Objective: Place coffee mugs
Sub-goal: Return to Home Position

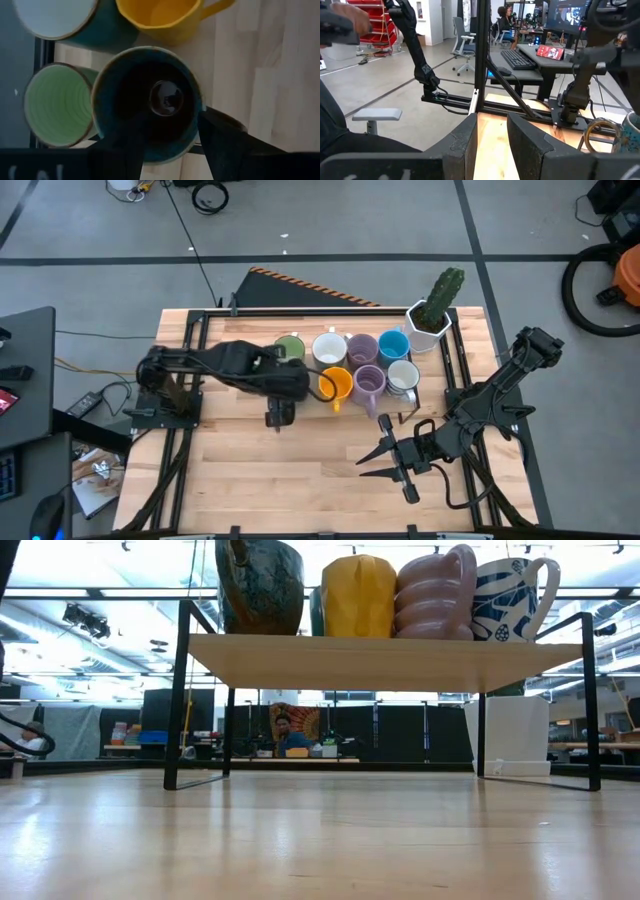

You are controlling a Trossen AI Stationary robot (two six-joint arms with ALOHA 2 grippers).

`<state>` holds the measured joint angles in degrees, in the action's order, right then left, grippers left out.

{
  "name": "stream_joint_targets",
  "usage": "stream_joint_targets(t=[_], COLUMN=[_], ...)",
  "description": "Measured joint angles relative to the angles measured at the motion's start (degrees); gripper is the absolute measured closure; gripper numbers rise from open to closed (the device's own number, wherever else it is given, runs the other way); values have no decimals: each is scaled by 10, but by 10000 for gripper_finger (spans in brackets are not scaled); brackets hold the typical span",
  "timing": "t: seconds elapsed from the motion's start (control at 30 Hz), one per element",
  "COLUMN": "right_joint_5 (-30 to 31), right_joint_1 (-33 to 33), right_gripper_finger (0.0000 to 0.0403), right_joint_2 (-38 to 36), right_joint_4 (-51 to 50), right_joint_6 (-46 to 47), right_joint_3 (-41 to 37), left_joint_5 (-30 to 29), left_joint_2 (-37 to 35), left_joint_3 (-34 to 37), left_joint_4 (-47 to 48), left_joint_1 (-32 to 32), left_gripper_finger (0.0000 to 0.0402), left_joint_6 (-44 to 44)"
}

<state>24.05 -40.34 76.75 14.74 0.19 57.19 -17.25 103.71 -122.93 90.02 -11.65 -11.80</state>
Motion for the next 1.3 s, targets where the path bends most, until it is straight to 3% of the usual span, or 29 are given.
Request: stream_joint_targets(t=[0.27, 0.4, 0.93, 1.3], right_joint_5=[0, 0, 49, 55], right_joint_1=[4, 4, 61, 121], right_gripper_finger=[291, 291, 291, 291], right_joint_2=[0, 0, -12, -165], right_joint_4=[-2, -3, -15, -176], right_joint_6=[-2, -4, 27, 78], right_joint_3=[0, 0, 0, -3], left_joint_5=[-66, -72, -74, -73], left_joint_2=[-53, -98, -486, -669], left_joint_3=[1, 50, 583, 821], left_joint_4=[-17, -88, -466, -667], left_joint_1=[-48, -76, -95, -95], left_gripper_finger=[221, 221, 221, 221], left_joint_6=[5, 20, 22, 6])
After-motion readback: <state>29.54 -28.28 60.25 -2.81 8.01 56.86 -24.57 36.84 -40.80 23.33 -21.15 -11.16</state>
